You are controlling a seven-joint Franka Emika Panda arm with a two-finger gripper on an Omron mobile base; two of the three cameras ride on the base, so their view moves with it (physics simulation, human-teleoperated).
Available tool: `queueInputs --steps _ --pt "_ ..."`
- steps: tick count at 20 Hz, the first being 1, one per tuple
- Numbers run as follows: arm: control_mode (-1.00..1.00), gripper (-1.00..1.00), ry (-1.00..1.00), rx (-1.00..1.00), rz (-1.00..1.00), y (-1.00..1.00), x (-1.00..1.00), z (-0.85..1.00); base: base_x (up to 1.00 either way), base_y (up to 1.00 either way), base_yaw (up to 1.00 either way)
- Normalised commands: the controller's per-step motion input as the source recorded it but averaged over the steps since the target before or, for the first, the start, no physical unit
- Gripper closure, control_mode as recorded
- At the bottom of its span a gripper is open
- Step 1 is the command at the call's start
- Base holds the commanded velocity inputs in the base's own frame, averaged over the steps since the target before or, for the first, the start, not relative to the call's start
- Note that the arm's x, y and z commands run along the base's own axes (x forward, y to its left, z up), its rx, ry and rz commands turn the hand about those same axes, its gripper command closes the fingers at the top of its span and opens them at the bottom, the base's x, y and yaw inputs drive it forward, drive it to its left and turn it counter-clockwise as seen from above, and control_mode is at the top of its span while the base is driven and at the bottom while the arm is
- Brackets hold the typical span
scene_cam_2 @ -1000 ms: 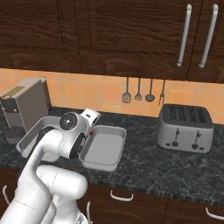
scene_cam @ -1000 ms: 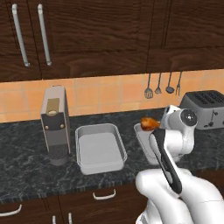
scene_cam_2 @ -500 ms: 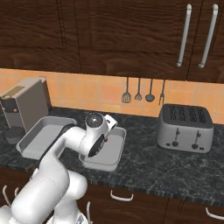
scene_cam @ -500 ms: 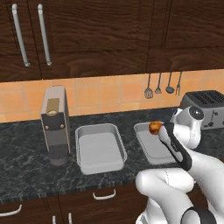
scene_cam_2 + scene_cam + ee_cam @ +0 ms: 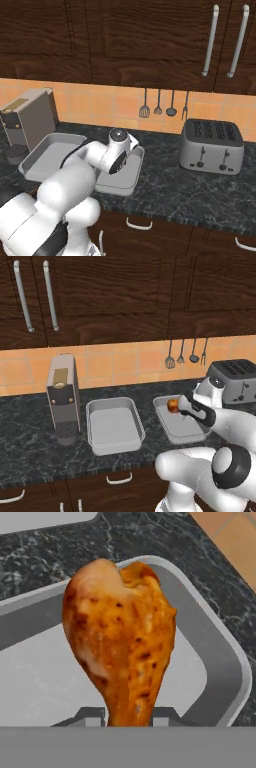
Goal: Place one lemon wedge and one chicken drumstick in each tupperware on the nearby counter, to pack two identical lunches.
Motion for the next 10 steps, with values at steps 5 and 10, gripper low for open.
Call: queueInputs --steps 5,10 --pt "-1.00 1.00 0.01 0.00 0.00 0.00 0.33 -0.35 0.00 0.00 0.00" --pt "-1.00 -1.00 0.00 0.00 0.00 0.00 0.34 -0.33 0.00 0.00 0.00"
